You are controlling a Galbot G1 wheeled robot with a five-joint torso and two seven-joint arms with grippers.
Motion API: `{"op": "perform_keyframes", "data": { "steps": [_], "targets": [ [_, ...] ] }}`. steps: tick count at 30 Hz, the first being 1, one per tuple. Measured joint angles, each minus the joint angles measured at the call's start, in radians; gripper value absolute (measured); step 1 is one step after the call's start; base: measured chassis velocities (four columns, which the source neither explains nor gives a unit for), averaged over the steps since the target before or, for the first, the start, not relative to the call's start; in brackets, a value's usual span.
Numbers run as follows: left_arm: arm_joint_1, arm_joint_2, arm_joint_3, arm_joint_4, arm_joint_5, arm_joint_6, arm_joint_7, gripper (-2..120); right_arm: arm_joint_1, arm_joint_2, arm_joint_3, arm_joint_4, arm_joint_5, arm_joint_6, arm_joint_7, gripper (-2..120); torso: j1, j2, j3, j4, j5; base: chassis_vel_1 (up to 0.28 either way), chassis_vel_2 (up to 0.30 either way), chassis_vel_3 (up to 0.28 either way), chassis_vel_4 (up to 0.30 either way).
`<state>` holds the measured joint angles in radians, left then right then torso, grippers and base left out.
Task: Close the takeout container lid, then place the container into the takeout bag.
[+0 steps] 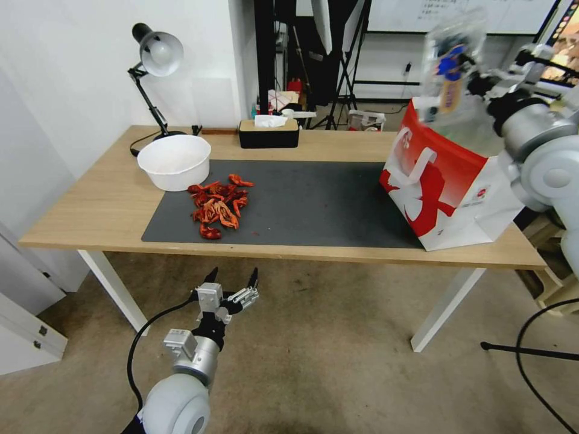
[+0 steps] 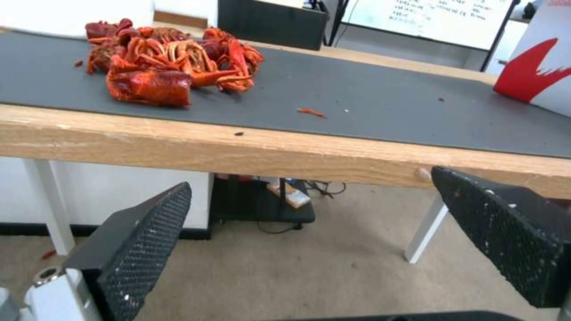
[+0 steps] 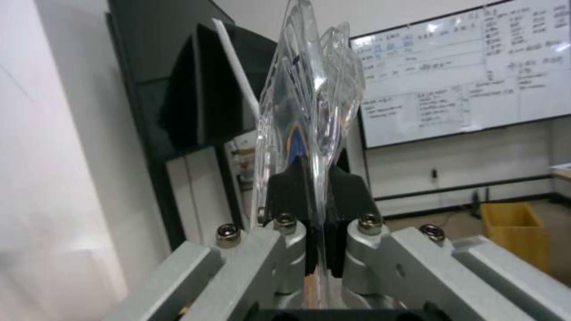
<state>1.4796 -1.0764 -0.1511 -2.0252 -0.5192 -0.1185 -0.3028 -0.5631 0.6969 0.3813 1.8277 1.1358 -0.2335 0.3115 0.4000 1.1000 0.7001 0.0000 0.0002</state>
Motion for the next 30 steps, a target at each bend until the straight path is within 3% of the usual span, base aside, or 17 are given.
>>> {"op": "perform_keyframes", "data": {
  "steps": [9, 21, 26, 30],
  "targets": [
    [0.001, -0.004, 0.003, 0.003, 0.0, -0.001, -0.004, 100, -0.069, 0.011, 0.028, -0.007, -0.056, 0.0, 0.007, 1, 0.0, 0.0, 0.0, -0.0001, -0.0001, 0.0, 0.0, 0.0, 0.0],
    [-0.002, -0.004, 0.003, -0.002, 0.007, 0.0, -0.008, 100, -0.102, 0.013, 0.042, 0.005, -0.037, -0.03, 0.032, 46, 0.0, 0.0, 0.0, 0.0, -0.0003, 0.0, 0.0, 0.0, 0.0],
    [-0.002, -0.003, -0.001, -0.007, 0.007, -0.001, -0.009, 100, -0.102, 0.011, 0.039, 0.008, -0.034, -0.038, 0.04, 59, 0.0, 0.0, 0.0, 0.0, -0.0002, 0.0, 0.0, 0.0, 0.0],
    [-0.001, -0.007, -0.003, -0.011, 0.009, 0.0, -0.012, 100, -0.106, 0.009, 0.037, 0.023, -0.021, -0.028, 0.015, 80, 0.0, 0.0, 0.0, 0.0, -0.0001, 0.0, 0.0, 0.0, 0.0]
  ]
}}
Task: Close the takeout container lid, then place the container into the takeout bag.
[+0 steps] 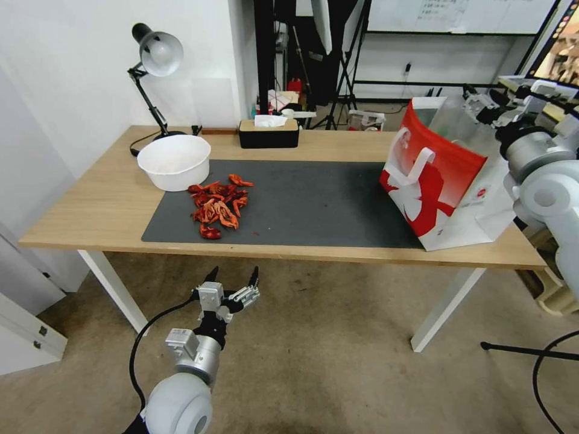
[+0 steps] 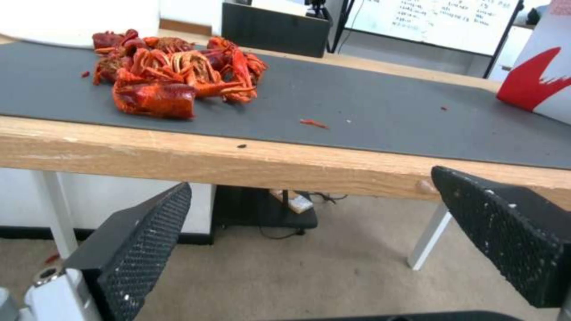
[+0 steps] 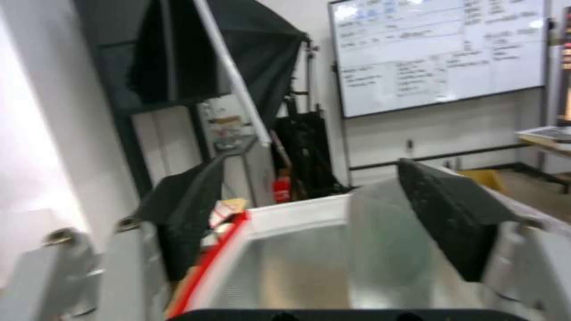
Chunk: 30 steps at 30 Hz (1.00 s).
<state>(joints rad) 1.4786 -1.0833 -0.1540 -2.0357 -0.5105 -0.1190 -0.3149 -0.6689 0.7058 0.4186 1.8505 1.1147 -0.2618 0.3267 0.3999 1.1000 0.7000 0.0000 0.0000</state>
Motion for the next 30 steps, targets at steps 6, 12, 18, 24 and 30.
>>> {"op": "perform_keyframes", "data": {
  "steps": [6, 12, 18, 24, 30],
  "targets": [
    [0.001, -0.003, -0.002, -0.005, 0.001, 0.002, 0.0, 100, -0.018, -0.006, 0.009, 0.037, 0.016, 0.02, -0.047, 92, 0.0, 0.0, 0.0, 0.0001, -0.0001, 0.0, 0.0, 0.0, 0.0],
    [0.003, -0.008, -0.005, -0.007, 0.006, 0.006, 0.003, 100, -0.082, -0.02, 0.027, 0.106, -0.011, 0.057, -0.126, 111, 0.0, 0.0, 0.0, 0.0001, -0.0003, 0.0, 0.0, 0.0, 0.0],
    [0.008, -0.012, -0.014, -0.007, 0.006, 0.003, 0.015, 100, -0.191, -0.03, 0.057, 0.154, -0.087, 0.107, -0.191, 114, 0.0, 0.0, 0.0, 0.0, -0.0001, 0.0, 0.0, 0.0, 0.0],
    [0.029, -0.014, -0.048, -0.015, -0.007, -0.004, 0.065, 100, -0.396, -0.021, 0.137, 0.231, -0.164, 0.164, -0.252, 113, 0.0, 0.0, 0.0, -0.0002, -0.0001, 0.0, 0.0, 0.0, 0.0],
    [0.042, -0.019, -0.066, -0.021, -0.015, -0.002, 0.088, 100, -0.529, 0.002, 0.182, 0.278, -0.221, 0.213, -0.28, 106, 0.0, 0.0, 0.0, -0.0002, 0.0, 0.0, 0.0, 0.0, 0.0]
  ]
}}
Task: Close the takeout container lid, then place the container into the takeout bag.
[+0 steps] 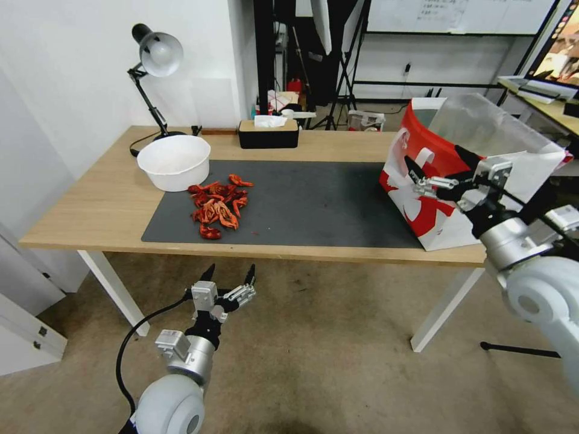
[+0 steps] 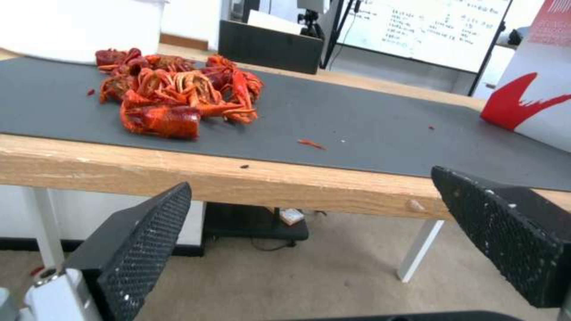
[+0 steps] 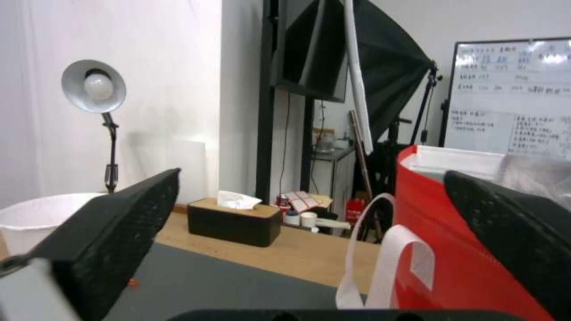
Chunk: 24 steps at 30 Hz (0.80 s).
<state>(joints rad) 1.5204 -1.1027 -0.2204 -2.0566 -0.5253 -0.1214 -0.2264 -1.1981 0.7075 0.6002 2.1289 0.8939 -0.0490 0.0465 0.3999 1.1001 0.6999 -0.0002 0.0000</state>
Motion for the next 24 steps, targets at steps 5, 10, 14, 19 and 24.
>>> {"op": "perform_keyframes", "data": {
  "steps": [5, 10, 14, 19, 24],
  "targets": [
    [0.011, -0.022, -0.009, 0.004, 0.016, -0.015, 0.012, 100, -0.053, 0.023, -0.003, 0.022, -0.098, 0.06, -0.006, 100, 0.0, 0.0, 0.0, 0.0005, -0.0002, 0.0, 0.0, 0.0, 0.0],
    [0.018, -0.036, -0.002, 0.017, 0.04, -0.061, 0.006, 100, -0.168, 0.081, 0.008, 0.043, -0.196, 0.077, 0.051, 100, 0.0, 0.0, 0.0, 0.0001, 0.0, 0.0, 0.0, 0.0, 0.0],
    [0.016, -0.041, -0.004, 0.023, 0.06, -0.087, -0.012, 100, -0.289, 0.231, 0.008, 0.066, -0.296, 0.119, 0.109, 100, 0.0, 0.0, 0.0, 0.0001, -0.0001, 0.0, 0.0, 0.0, 0.0],
    [0.021, -0.041, -0.011, 0.02, 0.067, -0.094, -0.005, 100, -0.405, 0.37, -0.011, 0.061, -0.403, 0.186, 0.117, 100, 0.0, 0.0, 0.0, 0.0001, 0.0001, 0.0, 0.0, 0.0, 0.0],
    [0.029, -0.048, -0.013, 0.022, 0.077, -0.107, 0.007, 100, -0.49, 0.466, -0.033, 0.035, -0.493, 0.255, 0.115, 100, 0.0, 0.0, 0.0, 0.0002, -0.0001, 0.0, 0.0, 0.0, 0.0]
  ]
}}
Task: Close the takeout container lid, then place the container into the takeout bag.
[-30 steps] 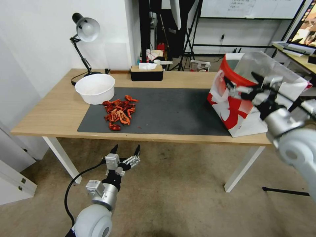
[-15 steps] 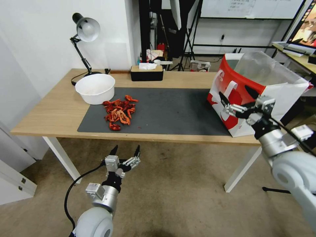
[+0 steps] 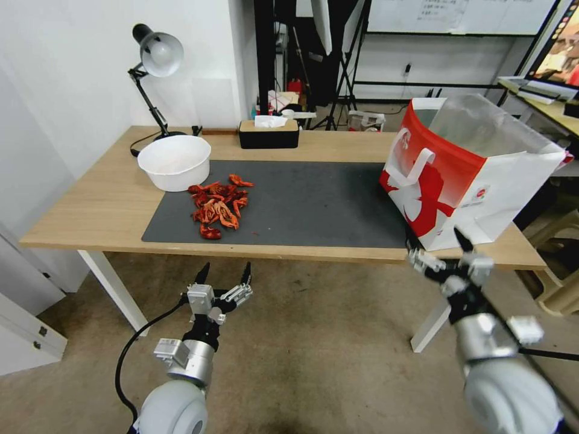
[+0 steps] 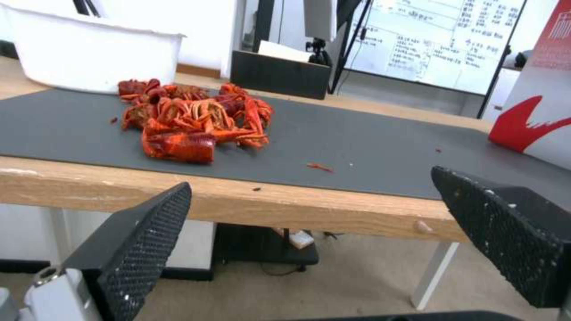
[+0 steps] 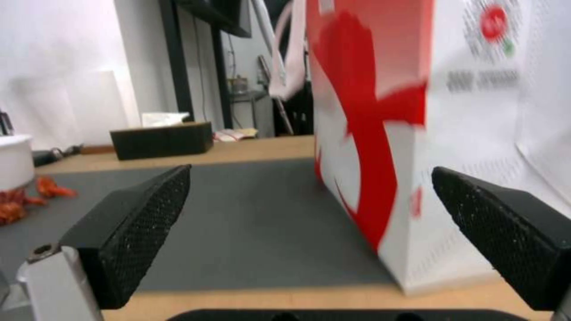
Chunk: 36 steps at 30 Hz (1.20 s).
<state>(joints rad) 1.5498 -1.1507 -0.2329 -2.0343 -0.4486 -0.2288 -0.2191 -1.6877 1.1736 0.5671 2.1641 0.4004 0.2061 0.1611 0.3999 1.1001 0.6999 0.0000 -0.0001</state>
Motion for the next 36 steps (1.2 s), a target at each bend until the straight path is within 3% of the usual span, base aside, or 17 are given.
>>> {"op": "perform_keyframes", "data": {
  "steps": [9, 36],
  "targets": [
    [0.004, -0.012, 0.0, 0.026, 0.027, -0.03, -0.002, 100, -0.037, 0.065, -0.033, -0.046, -0.077, 0.06, 0.016, 100, 0.0, 0.0, 0.0, 0.0001, 0.0001, 0.0, 0.0, 0.0, 0.0],
    [0.004, -0.012, 0.001, 0.029, 0.028, -0.032, -0.008, 100, -0.031, 0.062, -0.035, -0.048, -0.072, 0.057, 0.017, 100, 0.0, 0.0, 0.0, 0.0001, 0.0002, 0.0, 0.0, 0.0, 0.0]
  ]
}}
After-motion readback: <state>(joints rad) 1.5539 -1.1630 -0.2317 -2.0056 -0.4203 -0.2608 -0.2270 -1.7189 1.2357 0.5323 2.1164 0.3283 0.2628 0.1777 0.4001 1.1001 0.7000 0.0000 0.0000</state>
